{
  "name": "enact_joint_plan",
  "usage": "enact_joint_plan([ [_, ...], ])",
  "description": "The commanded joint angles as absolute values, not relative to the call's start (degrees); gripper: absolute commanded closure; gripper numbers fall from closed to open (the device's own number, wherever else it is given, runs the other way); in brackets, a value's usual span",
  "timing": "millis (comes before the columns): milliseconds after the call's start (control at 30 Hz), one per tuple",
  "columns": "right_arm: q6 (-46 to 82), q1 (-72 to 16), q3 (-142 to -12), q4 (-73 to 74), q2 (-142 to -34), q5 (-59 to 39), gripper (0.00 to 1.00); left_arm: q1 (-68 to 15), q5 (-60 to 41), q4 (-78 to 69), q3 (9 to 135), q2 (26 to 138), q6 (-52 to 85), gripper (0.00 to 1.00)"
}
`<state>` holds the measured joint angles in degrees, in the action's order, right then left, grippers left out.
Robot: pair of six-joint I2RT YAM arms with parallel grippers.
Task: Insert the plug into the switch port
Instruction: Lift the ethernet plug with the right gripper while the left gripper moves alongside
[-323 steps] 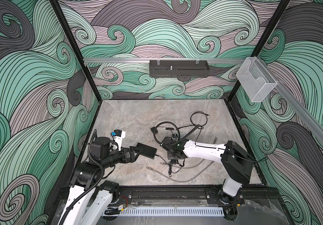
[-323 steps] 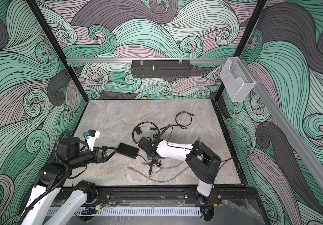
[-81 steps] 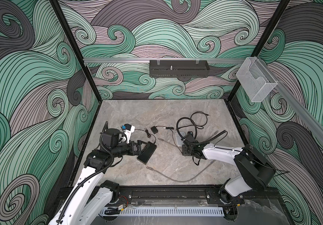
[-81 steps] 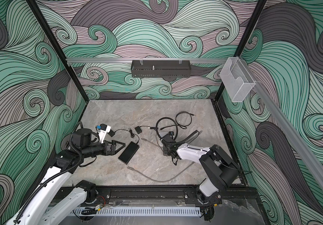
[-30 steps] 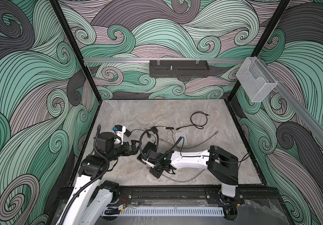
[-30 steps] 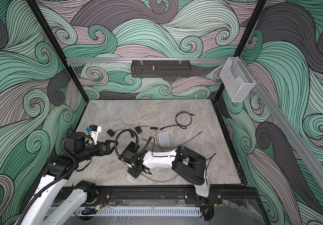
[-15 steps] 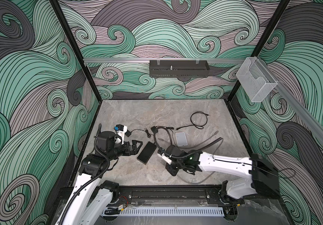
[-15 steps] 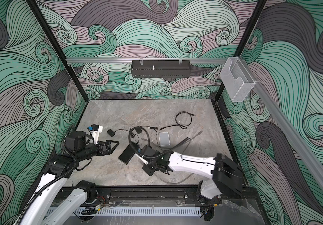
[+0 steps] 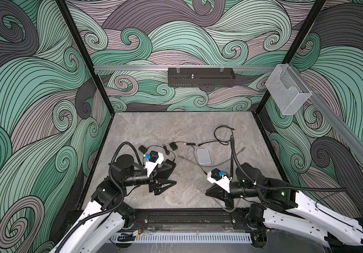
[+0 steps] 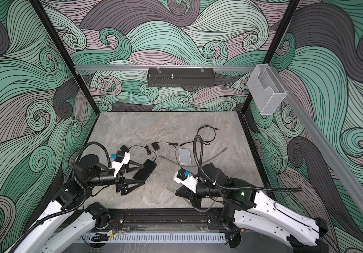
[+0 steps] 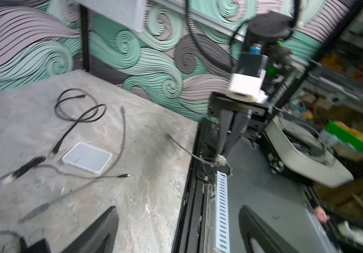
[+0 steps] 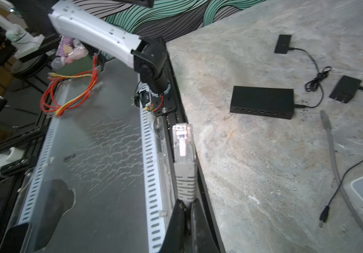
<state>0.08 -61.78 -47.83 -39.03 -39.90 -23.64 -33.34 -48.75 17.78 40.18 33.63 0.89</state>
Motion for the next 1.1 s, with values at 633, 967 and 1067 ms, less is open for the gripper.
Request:
enact_joint_plan([
  [633,2.26,-61.92,-50.41,-36.43,-42.82,-31.81,1.0,-54.19,-41.45,27.64,54.84,51.41,-19.56,0.44],
  [967,2.19,-61.94,-50.99,-35.45,-44.64,-28.24,1.0,-54.58,-38.75,28.16,55.08,53.59,-18.28,0.54],
  [1067,2.5,-61.91,-50.98,-34.64,-44.48,-27.5,1.0,-54.58,-39.2,28.48,55.53,54.32,-17.99,0.57],
])
